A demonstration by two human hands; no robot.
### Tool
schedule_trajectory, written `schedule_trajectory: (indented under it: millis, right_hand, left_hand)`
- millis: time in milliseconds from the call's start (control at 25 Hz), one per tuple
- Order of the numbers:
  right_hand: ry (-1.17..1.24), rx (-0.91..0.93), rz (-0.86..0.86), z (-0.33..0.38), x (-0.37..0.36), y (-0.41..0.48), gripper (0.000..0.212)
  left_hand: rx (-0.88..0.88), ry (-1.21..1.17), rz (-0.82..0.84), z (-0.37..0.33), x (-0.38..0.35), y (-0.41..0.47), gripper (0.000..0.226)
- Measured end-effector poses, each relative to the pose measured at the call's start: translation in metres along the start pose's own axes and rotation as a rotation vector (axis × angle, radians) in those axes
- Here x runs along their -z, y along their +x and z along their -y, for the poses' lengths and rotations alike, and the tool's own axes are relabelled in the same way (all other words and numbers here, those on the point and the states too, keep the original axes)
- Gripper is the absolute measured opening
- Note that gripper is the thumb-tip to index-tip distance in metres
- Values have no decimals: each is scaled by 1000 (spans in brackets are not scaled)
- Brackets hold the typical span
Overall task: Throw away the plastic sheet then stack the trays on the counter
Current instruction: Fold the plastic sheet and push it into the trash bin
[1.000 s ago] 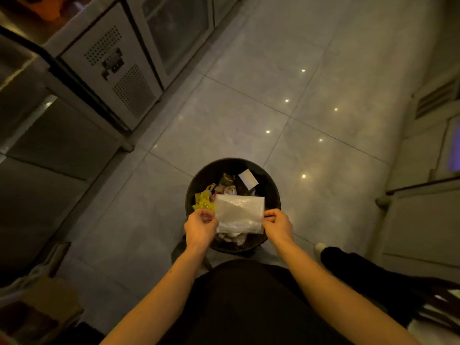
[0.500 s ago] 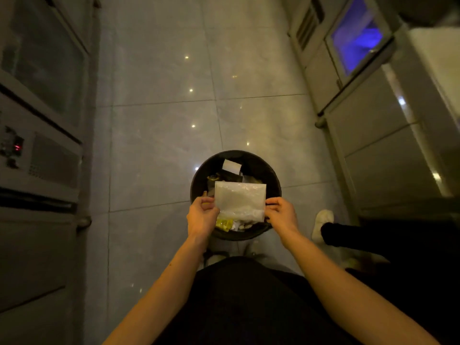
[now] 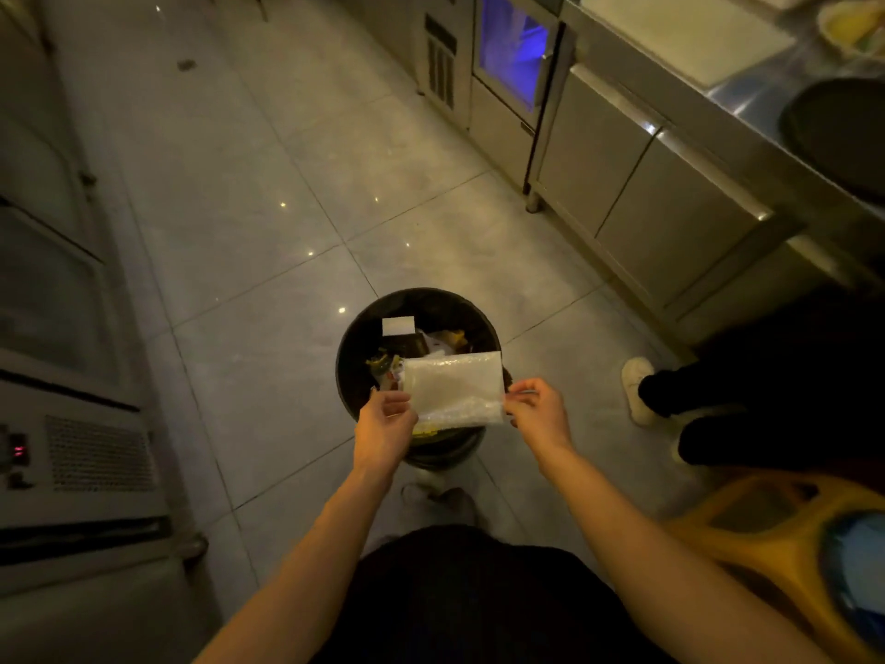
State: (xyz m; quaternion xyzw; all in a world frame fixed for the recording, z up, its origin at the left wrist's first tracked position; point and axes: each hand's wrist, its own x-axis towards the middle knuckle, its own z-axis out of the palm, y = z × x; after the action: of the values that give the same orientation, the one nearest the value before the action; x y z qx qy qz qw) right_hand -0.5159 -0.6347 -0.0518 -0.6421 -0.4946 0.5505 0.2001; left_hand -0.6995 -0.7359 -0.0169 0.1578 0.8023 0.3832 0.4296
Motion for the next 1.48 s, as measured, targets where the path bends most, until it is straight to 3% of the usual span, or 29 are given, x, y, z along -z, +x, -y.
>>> schedule_trajectory:
  millis: [240, 480, 720, 1080, 1280, 1480]
  right_hand:
    - [103, -41, -33, -32, 2, -46, 22]
    - [207, -83, -305, -41, 19, -65, 23]
    - [245, -143, -446, -12, -49, -73, 23]
    - [326, -208, -507, 32, -151, -74, 25]
    - [275, -242, -481, 35, -158, -67, 33]
    - [194, -209, -415, 34, -143, -41, 37]
  left_hand:
    - [-51, 101, 61, 17, 4, -36, 29]
    - [-185, 200, 265, 2, -20, -24, 31]
    - [-260, 262, 384, -13, 30, 34, 30]
    - [-257, 290, 497, -33, 106, 113, 36]
    - [-226, 376, 533, -36, 105, 125, 40]
    - [-233, 430, 449, -43, 89, 130, 36]
